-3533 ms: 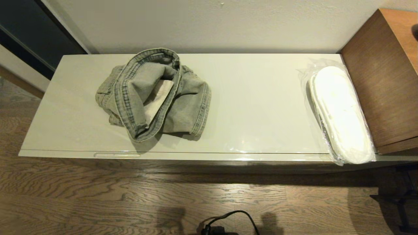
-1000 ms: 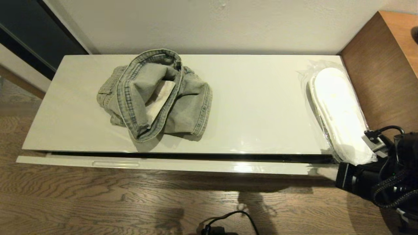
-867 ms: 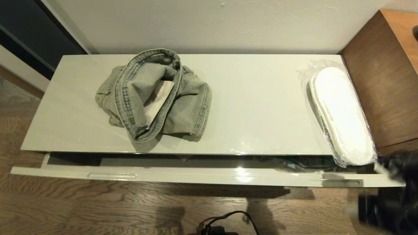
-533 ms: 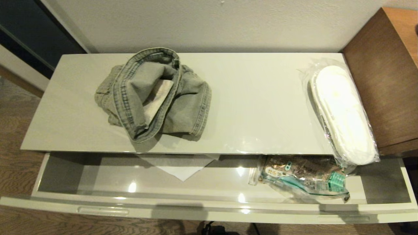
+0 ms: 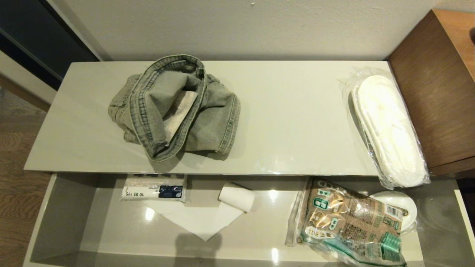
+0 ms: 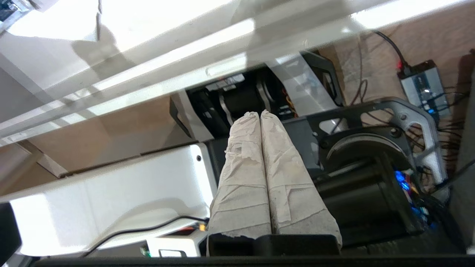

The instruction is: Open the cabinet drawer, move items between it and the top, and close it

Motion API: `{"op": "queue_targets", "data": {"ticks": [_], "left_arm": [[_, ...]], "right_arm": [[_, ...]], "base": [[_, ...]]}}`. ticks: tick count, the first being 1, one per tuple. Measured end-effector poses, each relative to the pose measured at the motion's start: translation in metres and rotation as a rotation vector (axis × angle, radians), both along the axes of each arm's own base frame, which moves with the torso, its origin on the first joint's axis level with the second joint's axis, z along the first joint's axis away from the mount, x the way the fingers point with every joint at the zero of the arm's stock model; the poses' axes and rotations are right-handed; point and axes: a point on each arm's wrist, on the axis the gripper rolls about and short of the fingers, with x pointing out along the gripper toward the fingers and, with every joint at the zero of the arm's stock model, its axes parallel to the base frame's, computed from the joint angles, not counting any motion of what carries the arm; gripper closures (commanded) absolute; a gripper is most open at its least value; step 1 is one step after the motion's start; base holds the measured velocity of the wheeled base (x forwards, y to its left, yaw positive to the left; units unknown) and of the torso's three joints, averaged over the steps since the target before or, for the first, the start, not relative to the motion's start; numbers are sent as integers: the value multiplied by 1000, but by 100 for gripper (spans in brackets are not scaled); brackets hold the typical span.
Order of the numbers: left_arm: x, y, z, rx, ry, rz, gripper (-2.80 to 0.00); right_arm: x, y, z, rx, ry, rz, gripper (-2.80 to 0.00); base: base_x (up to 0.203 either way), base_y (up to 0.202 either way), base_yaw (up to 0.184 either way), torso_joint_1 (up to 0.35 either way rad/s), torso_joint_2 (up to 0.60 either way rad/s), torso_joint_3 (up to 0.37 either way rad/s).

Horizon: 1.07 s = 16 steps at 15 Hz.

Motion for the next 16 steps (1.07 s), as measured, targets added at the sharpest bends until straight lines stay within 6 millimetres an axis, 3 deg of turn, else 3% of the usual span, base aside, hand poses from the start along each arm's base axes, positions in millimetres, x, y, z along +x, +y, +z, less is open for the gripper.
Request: {"op": "queue_targets", "data": {"ticks": [4,16], "left_arm": [[0,0,0,0,0,0,0],[0,0,0,0,0,0,0]], "right_arm": [[4,-1,5,-30,-100,-59,0],[-2,-2,-3,-68,-85,6,0]], "base": [[0,0,0,0,0,0],[0,0,0,0,0,0]]}}
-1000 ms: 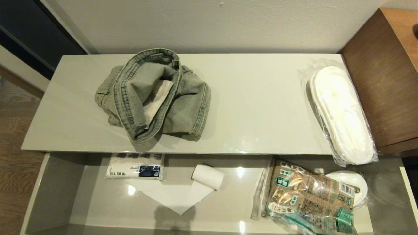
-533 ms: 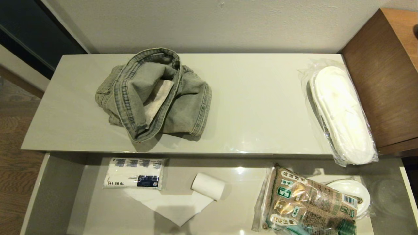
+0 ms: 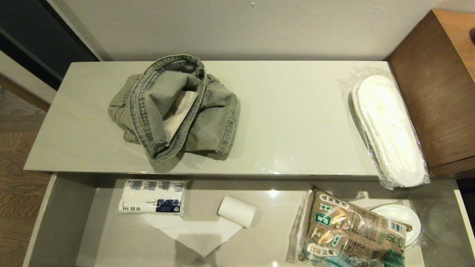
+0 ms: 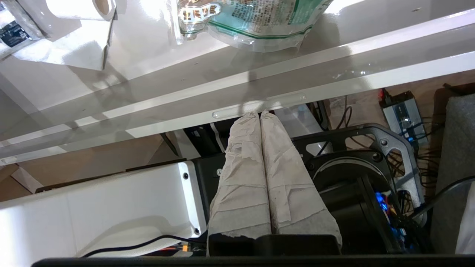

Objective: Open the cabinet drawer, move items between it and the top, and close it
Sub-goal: Pick up the disposable slippers on the table

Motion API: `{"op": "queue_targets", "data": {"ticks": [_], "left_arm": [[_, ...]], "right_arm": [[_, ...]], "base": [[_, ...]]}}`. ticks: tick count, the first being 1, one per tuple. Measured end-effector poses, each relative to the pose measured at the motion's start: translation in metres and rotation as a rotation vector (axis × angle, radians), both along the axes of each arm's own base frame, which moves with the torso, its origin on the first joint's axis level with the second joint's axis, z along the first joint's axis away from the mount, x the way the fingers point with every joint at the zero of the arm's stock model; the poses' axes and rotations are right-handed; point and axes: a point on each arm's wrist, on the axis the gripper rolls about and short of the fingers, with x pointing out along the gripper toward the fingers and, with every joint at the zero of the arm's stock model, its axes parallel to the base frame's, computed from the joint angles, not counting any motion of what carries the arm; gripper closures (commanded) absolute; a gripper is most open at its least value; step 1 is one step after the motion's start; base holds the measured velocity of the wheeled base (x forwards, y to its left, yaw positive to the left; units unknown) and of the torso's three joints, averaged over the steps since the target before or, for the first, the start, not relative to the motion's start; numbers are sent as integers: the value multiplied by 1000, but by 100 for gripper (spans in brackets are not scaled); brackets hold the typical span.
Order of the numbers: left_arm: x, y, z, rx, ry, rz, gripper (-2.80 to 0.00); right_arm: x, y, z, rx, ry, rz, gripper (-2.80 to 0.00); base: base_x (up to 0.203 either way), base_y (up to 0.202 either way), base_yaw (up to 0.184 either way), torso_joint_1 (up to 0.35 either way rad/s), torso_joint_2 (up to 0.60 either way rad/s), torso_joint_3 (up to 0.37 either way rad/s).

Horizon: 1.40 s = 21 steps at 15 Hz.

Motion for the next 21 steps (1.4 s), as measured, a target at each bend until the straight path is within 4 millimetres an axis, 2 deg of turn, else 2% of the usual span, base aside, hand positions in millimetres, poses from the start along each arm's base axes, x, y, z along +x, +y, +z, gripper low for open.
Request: {"op": "queue_targets", "data": {"ticks": [5,8,11,14,17,21], "left_arm": [[0,0,0,0,0,0,0],[0,0,0,0,0,0,0],[0,0,0,0,0,0,0],[0,0,0,0,0,0,0],[0,0,0,0,0,0,0],[0,0,0,0,0,-1,0]], "right_arm": [[-18,-4,18,15,-7,-4,0],[-42,-8,29,42,-13,5,0],[-70,-3,39,62,-13,-10,0],[-89,11,34,-16,-34,-13,0],[-97,29,22,-157,-86,-14,0],[-89,21,12,-224,-122,-7,0]], "base": [[0,0,0,0,0,0],[0,0,0,0,0,0],[0,0,0,0,0,0],[0,0,0,0,0,0],[0,0,0,0,0,0],[0,0,0,0,0,0]]}}
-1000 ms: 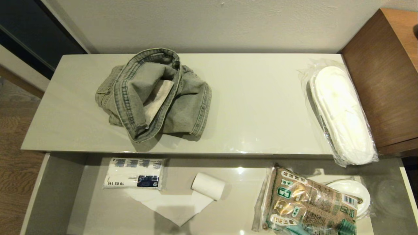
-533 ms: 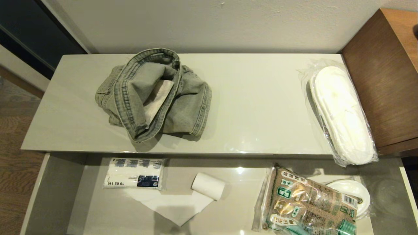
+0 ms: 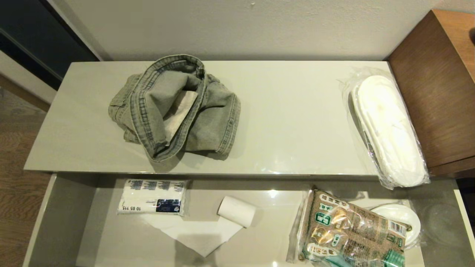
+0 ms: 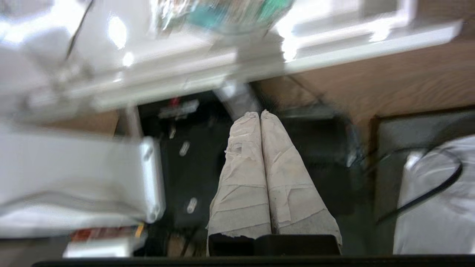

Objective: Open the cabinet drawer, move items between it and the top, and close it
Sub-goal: Pick up the disposable slippers on the table

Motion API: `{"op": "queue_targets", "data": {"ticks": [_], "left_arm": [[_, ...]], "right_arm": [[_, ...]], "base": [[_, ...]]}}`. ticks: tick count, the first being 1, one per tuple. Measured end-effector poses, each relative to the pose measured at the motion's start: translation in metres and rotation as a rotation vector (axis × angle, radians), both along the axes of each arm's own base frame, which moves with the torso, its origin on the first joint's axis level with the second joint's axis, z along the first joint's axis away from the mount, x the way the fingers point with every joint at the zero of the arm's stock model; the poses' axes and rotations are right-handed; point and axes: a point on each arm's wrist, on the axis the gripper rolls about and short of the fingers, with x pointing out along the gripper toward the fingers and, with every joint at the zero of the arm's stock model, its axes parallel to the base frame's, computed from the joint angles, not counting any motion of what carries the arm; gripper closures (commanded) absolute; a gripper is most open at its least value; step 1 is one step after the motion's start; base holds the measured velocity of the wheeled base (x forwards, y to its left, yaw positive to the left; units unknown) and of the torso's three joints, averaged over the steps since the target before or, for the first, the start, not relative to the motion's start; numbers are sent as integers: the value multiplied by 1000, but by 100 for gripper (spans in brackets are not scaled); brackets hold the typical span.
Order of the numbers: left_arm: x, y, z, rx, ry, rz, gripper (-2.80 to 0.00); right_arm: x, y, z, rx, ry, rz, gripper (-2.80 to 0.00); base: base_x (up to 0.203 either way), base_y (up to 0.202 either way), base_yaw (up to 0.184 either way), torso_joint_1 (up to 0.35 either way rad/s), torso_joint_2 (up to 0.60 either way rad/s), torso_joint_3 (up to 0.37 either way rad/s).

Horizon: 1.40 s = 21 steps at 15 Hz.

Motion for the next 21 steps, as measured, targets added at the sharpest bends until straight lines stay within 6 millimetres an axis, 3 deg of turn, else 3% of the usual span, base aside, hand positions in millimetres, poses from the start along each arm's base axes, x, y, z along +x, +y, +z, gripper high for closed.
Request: {"op": "queue_targets", "data": {"ticks": [5,8,10,12,13,14,18,21], "left_arm": [[0,0,0,0,0,1,0],[0,0,0,0,0,0,0],[0,0,0,0,0,1,0],[0,0,0,0,0,1,0],[0,0,0,0,0,1,0],[0,0,0,0,0,1,0],[0,0,0,0,0,1,0],[0,0,0,0,0,1,0]], "right_arm": [[13,-4,0,38,16,62,0],[32,-5,7,88,32,120,0],[53,-7,7,99,61,125,0],[87,-11,7,106,73,124,0],[104,-13,9,115,75,119,-156],[122,-15,12,131,80,116,-280],[202,-22,32,202,58,109,-280],[253,-16,56,265,-1,144,-280]], "base": [[0,0,0,0,0,0],[0,0,0,0,0,0],[0,0,0,0,0,0],[0,0,0,0,0,0],[0,0,0,0,0,0],[0,0,0,0,0,0],[0,0,0,0,0,0],[0,0,0,0,0,0]]}}
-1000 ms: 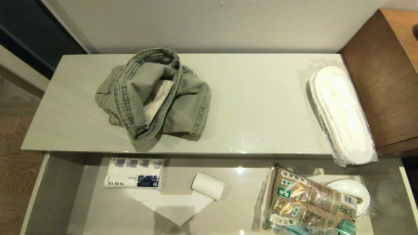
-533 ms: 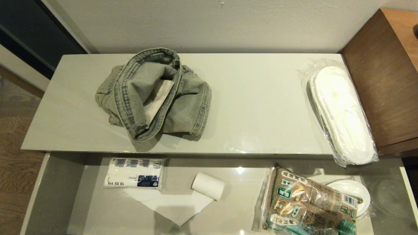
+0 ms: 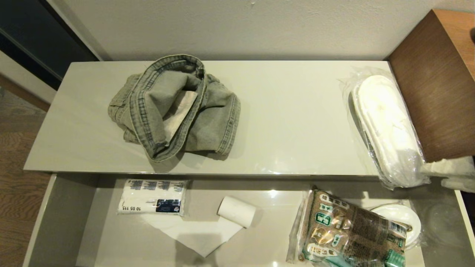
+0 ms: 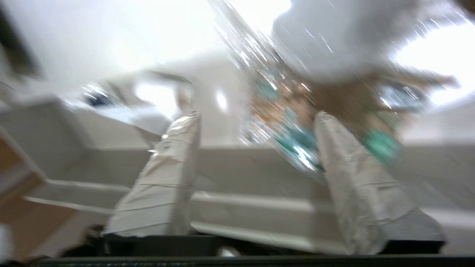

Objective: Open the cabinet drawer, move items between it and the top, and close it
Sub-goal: Pick up the disposable slippers on the table

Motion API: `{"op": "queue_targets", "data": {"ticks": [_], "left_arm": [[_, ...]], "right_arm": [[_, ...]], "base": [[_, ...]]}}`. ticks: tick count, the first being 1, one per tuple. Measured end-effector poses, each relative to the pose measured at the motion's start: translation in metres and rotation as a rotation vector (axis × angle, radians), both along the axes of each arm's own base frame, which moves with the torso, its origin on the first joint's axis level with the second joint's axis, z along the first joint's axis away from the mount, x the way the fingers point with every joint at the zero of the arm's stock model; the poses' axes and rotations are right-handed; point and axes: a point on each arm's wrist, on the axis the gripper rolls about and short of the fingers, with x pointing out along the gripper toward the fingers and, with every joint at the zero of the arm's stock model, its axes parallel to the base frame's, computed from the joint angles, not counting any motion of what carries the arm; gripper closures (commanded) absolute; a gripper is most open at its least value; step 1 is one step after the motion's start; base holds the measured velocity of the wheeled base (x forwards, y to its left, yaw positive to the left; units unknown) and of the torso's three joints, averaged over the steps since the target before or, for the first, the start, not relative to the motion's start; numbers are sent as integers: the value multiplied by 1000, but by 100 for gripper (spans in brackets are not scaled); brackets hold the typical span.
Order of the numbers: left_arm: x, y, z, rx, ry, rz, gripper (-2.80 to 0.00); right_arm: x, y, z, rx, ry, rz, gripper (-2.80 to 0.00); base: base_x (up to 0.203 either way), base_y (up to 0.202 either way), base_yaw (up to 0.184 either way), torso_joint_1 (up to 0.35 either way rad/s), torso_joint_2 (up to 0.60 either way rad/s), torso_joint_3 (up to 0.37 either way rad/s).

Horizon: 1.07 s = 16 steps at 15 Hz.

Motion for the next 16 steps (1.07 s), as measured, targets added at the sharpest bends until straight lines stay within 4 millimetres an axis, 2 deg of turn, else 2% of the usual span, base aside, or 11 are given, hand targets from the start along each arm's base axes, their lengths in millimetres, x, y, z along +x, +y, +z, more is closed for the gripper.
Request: {"op": "queue_targets", "data": {"ticks": [3,6,12,16], "left_arm": [[0,0,0,0,0,0,0],[0,0,0,0,0,0,0],[0,0,0,0,0,0,0],[0,0,0,0,0,0,0]], "right_arm": [[29,8,10,41,-52,-28,-280],[48,9,15,-40,-127,-159,-280],[56,14,14,-159,-140,-265,-280],[61,24,-10,-158,-84,-220,-280]], "base": [[0,0,0,0,0,0],[0,0,0,0,0,0],[0,0,0,0,0,0],[0,0,0,0,0,0]]}}
